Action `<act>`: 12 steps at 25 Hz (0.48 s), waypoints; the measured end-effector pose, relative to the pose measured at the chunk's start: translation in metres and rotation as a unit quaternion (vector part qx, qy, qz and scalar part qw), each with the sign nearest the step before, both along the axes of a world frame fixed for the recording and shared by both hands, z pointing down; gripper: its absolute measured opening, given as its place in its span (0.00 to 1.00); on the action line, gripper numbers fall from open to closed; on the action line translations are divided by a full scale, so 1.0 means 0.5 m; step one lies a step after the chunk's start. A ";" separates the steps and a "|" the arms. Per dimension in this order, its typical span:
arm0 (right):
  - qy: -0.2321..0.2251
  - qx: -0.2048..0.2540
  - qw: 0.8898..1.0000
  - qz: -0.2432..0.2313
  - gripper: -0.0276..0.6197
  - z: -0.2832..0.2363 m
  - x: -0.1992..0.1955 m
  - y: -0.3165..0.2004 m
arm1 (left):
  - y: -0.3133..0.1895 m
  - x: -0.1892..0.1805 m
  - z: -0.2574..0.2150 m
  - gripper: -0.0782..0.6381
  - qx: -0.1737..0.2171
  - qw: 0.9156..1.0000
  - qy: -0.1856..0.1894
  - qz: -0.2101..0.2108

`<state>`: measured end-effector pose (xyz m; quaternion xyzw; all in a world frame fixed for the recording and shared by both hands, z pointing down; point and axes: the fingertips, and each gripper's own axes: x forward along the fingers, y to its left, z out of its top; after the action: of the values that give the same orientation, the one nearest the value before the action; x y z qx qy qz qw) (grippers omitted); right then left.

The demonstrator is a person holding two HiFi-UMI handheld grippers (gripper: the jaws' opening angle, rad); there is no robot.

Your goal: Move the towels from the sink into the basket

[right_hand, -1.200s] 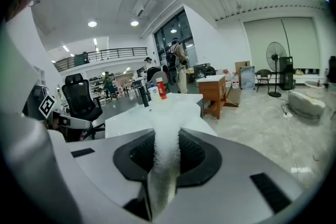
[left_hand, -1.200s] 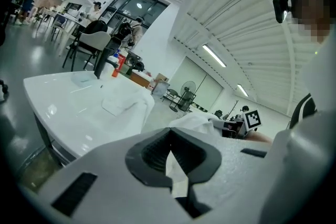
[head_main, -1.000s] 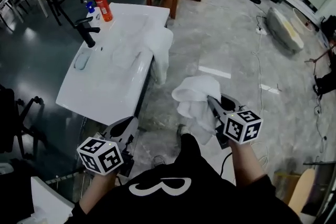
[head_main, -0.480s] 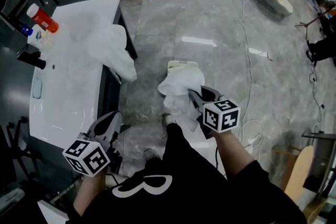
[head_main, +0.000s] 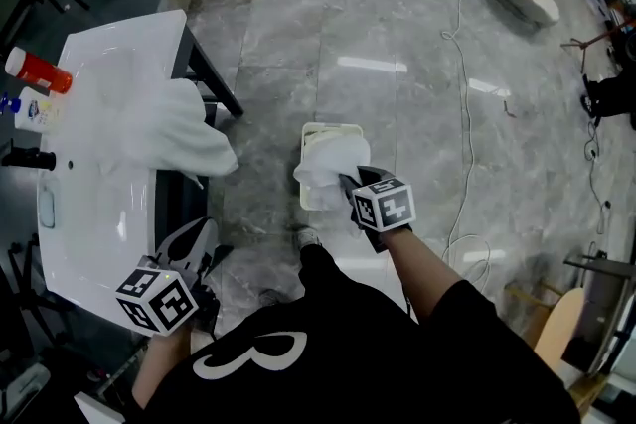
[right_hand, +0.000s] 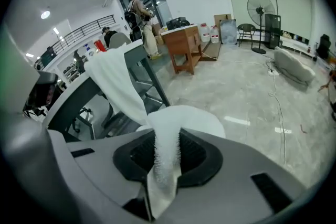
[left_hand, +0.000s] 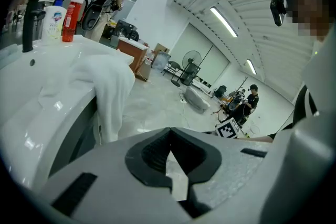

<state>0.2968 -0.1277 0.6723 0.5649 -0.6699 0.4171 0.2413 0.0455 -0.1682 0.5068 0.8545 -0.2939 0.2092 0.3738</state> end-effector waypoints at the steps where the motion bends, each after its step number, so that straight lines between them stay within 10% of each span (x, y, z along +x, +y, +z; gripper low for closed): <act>1: 0.004 -0.011 1.000 -0.007 0.17 0.021 0.010 -0.010 | -0.013 0.008 0.005 0.12 0.000 1.000 -0.002 -0.003; 12: 0.019 -0.080 0.995 -0.053 0.17 0.208 0.074 -0.089 | -0.107 0.088 0.057 0.12 0.004 1.000 -0.011 -0.003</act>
<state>0.3336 -0.1721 0.7764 0.5150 -0.6588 0.4452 0.3203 0.0896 -0.2215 0.5351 0.8526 -0.3013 0.2161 0.3682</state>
